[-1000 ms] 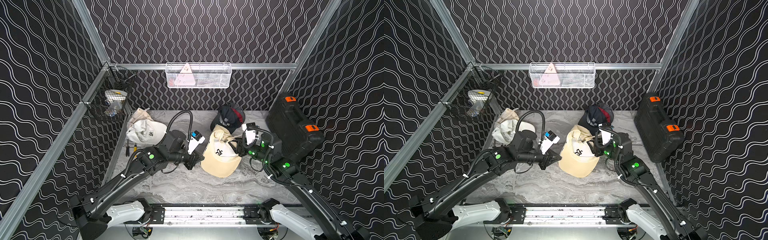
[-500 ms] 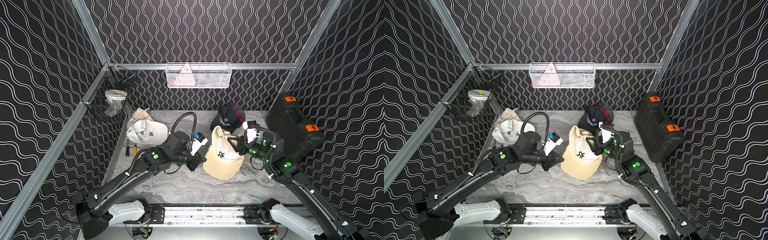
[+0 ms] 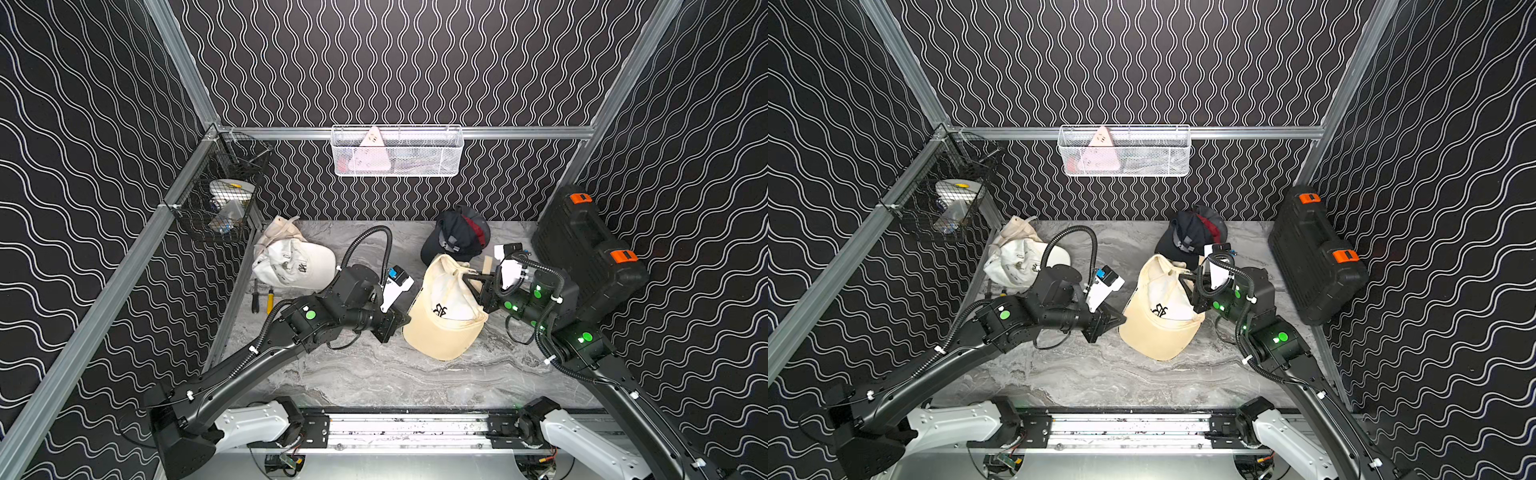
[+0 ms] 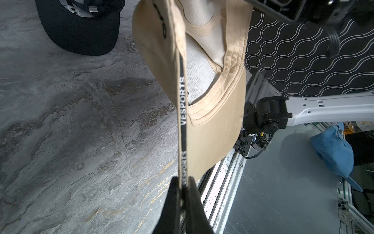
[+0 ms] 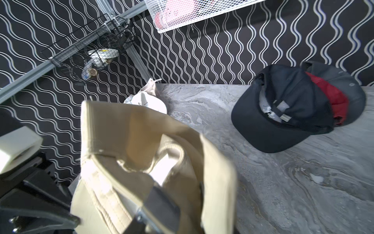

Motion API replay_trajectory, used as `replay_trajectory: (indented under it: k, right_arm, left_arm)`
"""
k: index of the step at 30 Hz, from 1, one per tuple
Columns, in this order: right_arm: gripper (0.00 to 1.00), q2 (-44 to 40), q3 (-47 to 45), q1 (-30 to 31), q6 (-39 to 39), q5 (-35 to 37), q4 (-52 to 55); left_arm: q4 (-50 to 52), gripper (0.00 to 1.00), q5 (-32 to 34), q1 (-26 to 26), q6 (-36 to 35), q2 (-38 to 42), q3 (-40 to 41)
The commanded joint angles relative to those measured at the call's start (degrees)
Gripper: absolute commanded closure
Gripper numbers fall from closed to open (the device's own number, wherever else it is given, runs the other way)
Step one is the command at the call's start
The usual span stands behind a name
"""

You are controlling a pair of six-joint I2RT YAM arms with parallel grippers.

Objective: Open the adjustable buckle of the baseball cap
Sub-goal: Open the adjustable buckle on the baseball cap.

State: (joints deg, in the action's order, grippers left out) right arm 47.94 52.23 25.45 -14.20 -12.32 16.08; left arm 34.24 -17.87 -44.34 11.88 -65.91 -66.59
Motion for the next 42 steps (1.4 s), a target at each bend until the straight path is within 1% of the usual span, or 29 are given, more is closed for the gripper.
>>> replay_trajectory:
  k: [1, 5, 15, 25, 31, 42]
  right_arm:
    - [0.66, -0.46, 0.67, 0.12, 1.17, 1.73, 1.03]
    - [0.69, -0.72, 0.42, 0.12, 1.13, 1.64, 1.22]
    - [0.66, -1.9, -0.92, 0.12, 2.1, 1.87, 3.77]
    - [0.67, -4.21, -1.95, 0.12, 4.02, 5.08, 5.9]
    - [0.73, -4.07, -1.69, 0.12, 4.08, 6.27, 5.35]
    - [0.86, -5.54, -1.55, 0.11, 4.23, 11.06, 2.81]
  left_arm:
    - [-0.93, 1.0, 0.38, -0.05, -0.37, 0.27, 0.12]
    - [-0.75, 1.0, 0.54, -0.03, -0.37, 0.46, 0.13]
    - [-1.29, 1.0, 2.22, -0.02, -0.2, 1.31, 0.14]
    - [-1.11, 1.0, 2.16, 0.01, 0.04, 1.14, -1.26]
    - [-1.02, 1.0, 1.78, -0.04, -0.01, 0.96, -1.7]
    - [-1.37, 1.0, 1.09, -0.05, -0.26, 0.87, -1.09]
